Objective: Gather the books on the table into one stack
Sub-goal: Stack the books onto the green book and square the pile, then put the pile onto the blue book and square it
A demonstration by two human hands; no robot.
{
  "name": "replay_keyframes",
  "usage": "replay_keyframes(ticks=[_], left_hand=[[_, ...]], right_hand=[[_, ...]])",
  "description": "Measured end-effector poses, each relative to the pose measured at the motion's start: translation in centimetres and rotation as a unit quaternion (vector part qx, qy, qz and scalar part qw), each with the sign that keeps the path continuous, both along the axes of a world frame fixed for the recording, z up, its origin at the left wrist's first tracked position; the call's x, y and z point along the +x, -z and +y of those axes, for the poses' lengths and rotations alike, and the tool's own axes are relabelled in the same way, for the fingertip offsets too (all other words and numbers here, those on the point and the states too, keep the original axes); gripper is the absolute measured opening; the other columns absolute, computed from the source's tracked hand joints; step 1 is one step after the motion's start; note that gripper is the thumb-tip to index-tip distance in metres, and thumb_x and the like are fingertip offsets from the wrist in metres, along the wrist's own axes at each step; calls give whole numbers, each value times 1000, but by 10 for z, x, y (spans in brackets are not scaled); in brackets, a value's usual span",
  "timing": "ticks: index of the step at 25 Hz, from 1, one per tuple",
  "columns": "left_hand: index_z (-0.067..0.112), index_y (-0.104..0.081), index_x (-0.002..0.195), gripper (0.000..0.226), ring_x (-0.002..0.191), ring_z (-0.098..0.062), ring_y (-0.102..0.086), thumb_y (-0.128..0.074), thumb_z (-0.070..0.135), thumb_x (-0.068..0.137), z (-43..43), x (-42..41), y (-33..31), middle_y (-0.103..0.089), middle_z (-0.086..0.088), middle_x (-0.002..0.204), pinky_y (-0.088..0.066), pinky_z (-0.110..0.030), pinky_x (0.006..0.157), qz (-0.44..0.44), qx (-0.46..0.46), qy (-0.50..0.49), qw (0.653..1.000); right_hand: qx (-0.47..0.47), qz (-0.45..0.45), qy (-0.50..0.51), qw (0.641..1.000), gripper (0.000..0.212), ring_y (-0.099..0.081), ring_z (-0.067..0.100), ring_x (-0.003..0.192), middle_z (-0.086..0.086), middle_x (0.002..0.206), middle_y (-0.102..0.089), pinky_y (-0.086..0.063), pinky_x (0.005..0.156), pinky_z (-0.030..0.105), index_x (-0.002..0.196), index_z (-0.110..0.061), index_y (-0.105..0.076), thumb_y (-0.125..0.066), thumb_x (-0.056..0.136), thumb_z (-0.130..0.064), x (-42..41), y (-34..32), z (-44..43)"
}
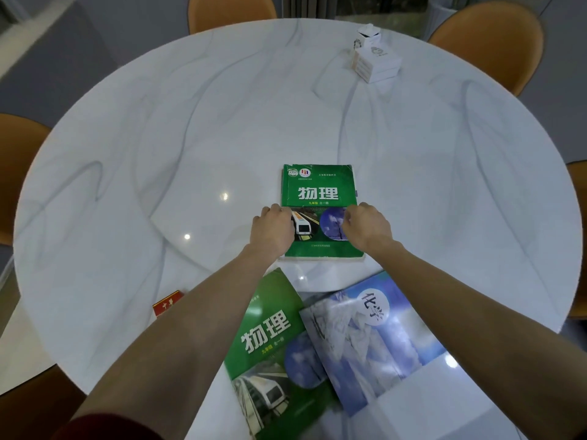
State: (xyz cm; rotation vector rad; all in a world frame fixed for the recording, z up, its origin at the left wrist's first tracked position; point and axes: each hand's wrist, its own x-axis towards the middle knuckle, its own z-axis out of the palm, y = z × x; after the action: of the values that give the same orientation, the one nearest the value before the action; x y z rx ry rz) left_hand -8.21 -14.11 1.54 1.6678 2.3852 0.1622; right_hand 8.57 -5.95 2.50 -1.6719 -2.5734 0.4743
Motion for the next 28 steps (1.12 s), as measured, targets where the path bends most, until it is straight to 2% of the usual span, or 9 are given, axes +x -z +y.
replay_keyframes(ticks=[9,13,17,19,23,25,28], left_hand=[[6,-56,121,32,112,-33,-52,-40,18,96,-27,69,-13,-58,-16,118,-46,-45,88,26,15,139,990],[7,-55,121,32,109,-31,-53,-40,18,95,-38,93,-4,-58,-15,118,-45,-42,85,38,8,192,981],[8,-52,125,35,112,-31,-52,-43,22,95,-46,107,10,-56,-14,120,-45,-41,88,30,-19,223,974],[9,-50,127,36,113,-31,-52,-45,24,95,-50,112,18,-56,-14,122,-45,-42,90,29,-31,233,972],[9,-47,128,37,115,-32,-50,-46,24,94,-56,118,32,-54,-15,125,-46,-43,88,25,-60,239,969],[9,-46,129,38,115,-32,-49,-47,24,94,-57,118,37,-52,-16,126,-46,-42,87,17,-69,236,969],[7,-46,128,38,115,-32,-48,-48,23,94,-57,122,43,-51,-17,124,-47,-42,87,-9,-77,230,970]], right_hand=[[4,-13,50,999,25,-58,37,95,19,105,-61,-49,79,41,103,0,-63,-44,90,-11,70,-7,-62],[-12,12,105,994,24,-57,38,92,19,103,-60,-48,74,40,99,1,-62,-44,91,-12,107,4,-92],[-46,29,194,980,23,-59,37,91,20,98,-62,-50,73,40,95,2,-62,-44,90,-11,142,26,-132],[-76,47,239,967,21,-61,35,92,19,102,-63,-52,74,39,96,2,-62,-46,90,-10,154,39,-152],[-125,97,322,933,24,-59,35,96,20,114,-59,-51,77,37,109,-3,-58,-49,91,-16,165,63,-188],[-145,130,376,906,27,-60,32,95,19,114,-60,-47,75,33,114,-5,-55,-51,92,-19,164,72,-204],[-178,191,467,845,29,-61,30,96,16,113,-62,-51,79,37,113,-5,-53,-55,91,-23,158,82,-214]])
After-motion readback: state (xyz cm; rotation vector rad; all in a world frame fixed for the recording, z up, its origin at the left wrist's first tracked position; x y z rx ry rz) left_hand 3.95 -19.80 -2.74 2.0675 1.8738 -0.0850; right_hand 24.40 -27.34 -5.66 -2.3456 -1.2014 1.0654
